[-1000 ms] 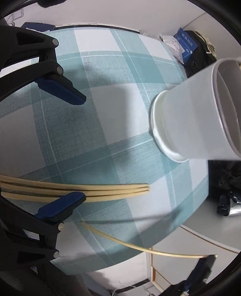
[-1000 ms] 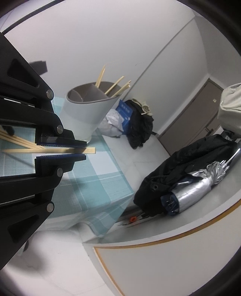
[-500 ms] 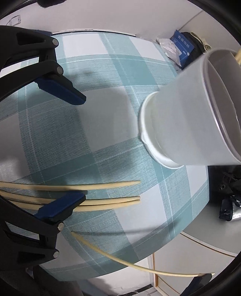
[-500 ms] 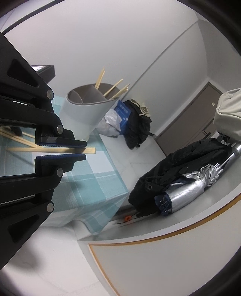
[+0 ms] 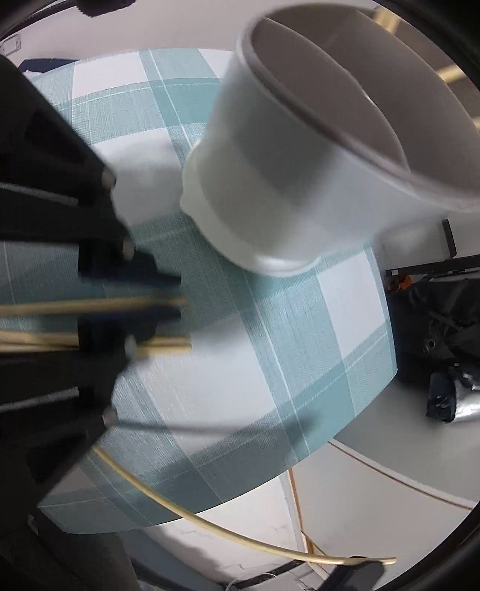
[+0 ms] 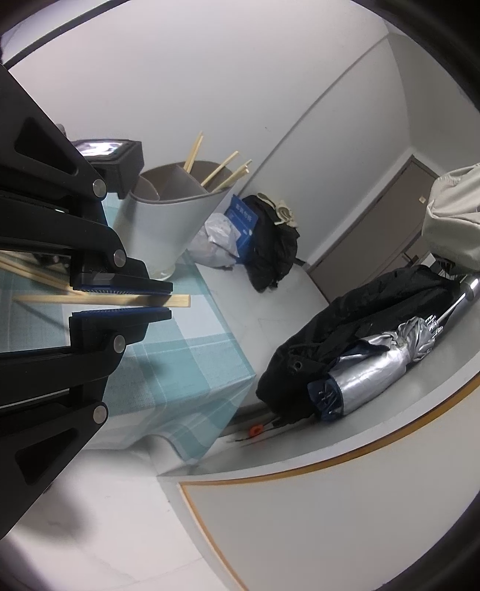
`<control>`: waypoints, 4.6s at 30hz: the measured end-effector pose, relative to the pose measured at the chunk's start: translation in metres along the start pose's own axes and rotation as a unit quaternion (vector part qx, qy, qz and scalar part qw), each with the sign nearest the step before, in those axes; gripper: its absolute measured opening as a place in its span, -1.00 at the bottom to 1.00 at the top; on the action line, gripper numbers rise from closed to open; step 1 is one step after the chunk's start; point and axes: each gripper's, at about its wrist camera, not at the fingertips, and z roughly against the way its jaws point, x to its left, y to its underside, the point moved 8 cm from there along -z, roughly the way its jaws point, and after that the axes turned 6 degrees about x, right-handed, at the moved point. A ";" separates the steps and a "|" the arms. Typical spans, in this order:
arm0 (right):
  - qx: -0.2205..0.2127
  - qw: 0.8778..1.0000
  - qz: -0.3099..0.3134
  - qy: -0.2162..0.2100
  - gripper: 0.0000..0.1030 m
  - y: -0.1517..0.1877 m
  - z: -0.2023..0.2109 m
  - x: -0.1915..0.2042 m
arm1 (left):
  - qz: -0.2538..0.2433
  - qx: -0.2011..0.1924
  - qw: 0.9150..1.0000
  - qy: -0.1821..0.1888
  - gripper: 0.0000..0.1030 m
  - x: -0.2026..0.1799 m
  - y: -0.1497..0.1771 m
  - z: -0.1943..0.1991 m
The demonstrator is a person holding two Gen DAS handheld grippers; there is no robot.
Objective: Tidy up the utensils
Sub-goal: 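Grasp a chopstick with the left tool while the right tool holds its chopstick, then lift the left tool's chopstick off the cloth, then carry both held chopsticks up over the white holder, then open both tools to drop the chopsticks into the holder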
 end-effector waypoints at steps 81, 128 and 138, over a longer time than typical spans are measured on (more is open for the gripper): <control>-0.082 0.970 0.226 0.033 -0.90 0.031 0.032 0.120 | 0.083 -0.261 0.956 0.102 -0.99 0.029 -0.028 0.143; -0.091 0.953 0.288 0.025 -0.90 -0.119 -0.034 0.240 | 0.059 -0.282 0.956 0.060 -0.99 0.129 -0.121 0.199; -0.043 0.957 0.288 0.015 -0.87 -0.091 -0.073 0.211 | 0.047 -0.245 0.964 0.096 -0.98 0.126 -0.119 0.168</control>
